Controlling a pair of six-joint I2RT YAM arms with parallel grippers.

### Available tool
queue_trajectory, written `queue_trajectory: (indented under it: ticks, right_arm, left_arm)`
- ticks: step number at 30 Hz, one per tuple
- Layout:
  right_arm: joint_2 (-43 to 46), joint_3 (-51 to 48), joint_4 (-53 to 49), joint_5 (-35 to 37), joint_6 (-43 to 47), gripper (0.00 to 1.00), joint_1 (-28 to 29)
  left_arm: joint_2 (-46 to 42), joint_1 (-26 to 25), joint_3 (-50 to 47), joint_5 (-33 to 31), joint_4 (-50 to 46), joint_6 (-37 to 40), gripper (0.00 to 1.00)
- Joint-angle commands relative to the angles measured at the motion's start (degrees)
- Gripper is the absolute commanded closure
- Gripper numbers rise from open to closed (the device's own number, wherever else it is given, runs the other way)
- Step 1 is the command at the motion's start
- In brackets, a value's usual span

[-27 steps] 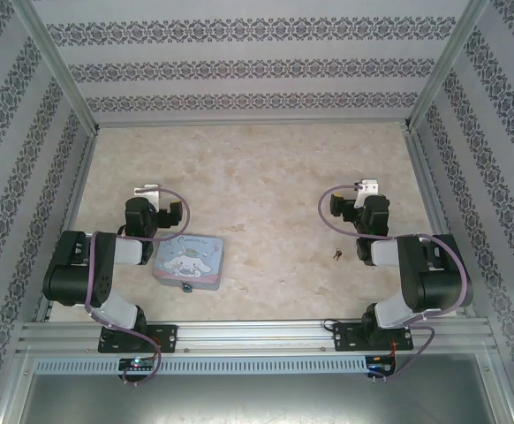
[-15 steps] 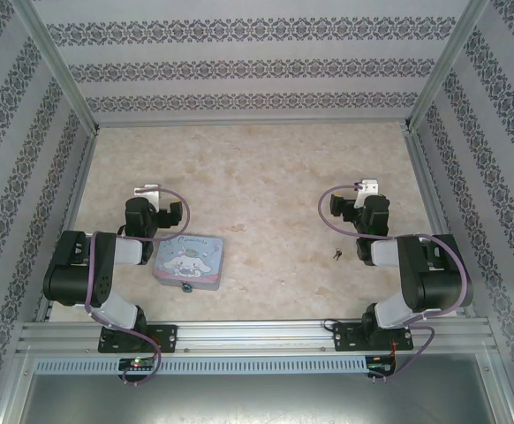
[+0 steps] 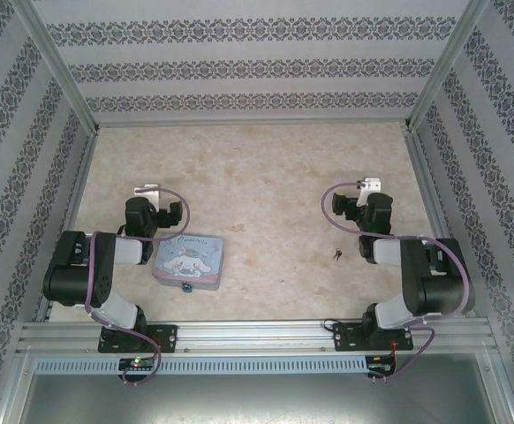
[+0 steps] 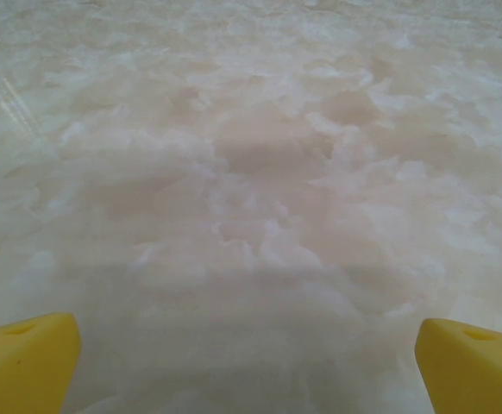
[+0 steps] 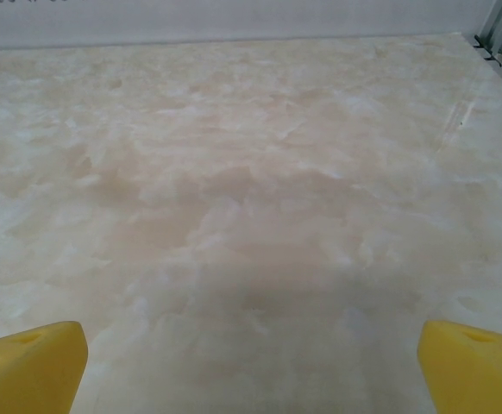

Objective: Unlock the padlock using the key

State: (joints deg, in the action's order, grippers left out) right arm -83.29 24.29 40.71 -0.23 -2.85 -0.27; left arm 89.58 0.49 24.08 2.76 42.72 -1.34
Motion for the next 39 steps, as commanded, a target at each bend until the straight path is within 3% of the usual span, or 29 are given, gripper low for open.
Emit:
queue_trajectory:
  ticks: [1, 7, 9, 12, 14, 21, 30, 34, 39]
  right_arm:
    - [6.98, 6.43, -13.05, 3.05, -2.74, 0.02, -0.46]
    - [12.09, 16.27, -36.08, 2.67, -19.33, 0.02, -0.86]
    - [12.51, 18.15, -39.81, -2.0, -21.02, 0.02, -0.96]
    - [14.38, 17.67, -39.4, -15.48, -23.03, 0.02, -0.56]
    - [16.09, 16.83, -38.93, -18.85, -25.48, 0.02, 1.39]
    - [16.69, 18.41, -46.45, -13.1, -30.12, 0.02, 21.98]
    - [3.5, 24.67, -45.78, -9.23, -39.4, 0.11, 48.19]
    - [-1.57, 27.7, -44.86, -8.88, -41.88, 0.14, 54.09]
    - [-6.46, 28.71, -42.1, -9.26, -44.99, 0.22, 57.19]
  left_arm:
    - [-3.96, 0.95, 5.64, -2.56, -8.91, -1.14, 0.0]
    - [-9.56, 1.66, 10.83, -8.94, -20.26, -5.48, 0.0]
    - [-12.49, 1.87, 13.53, -10.38, -26.35, -9.42, 0.0]
    - [-15.48, 1.86, 20.1, -10.29, -42.57, -17.08, 0.0]
    - [-17.21, 1.88, 22.71, -8.5, -50.72, -21.43, 0.0]
    - [-22.99, 1.8, 23.69, -1.63, -72.3, -32.01, 0.0]
    - [-35.26, 1.03, 14.71, 8.87, -79.01, -37.7, 0.0]
    - [-39.59, 0.18, 11.7, 11.31, -80.46, -38.22, 0.0]
    - [-42.38, -0.72, 8.28, 14.96, -79.07, -38.64, 0.0]
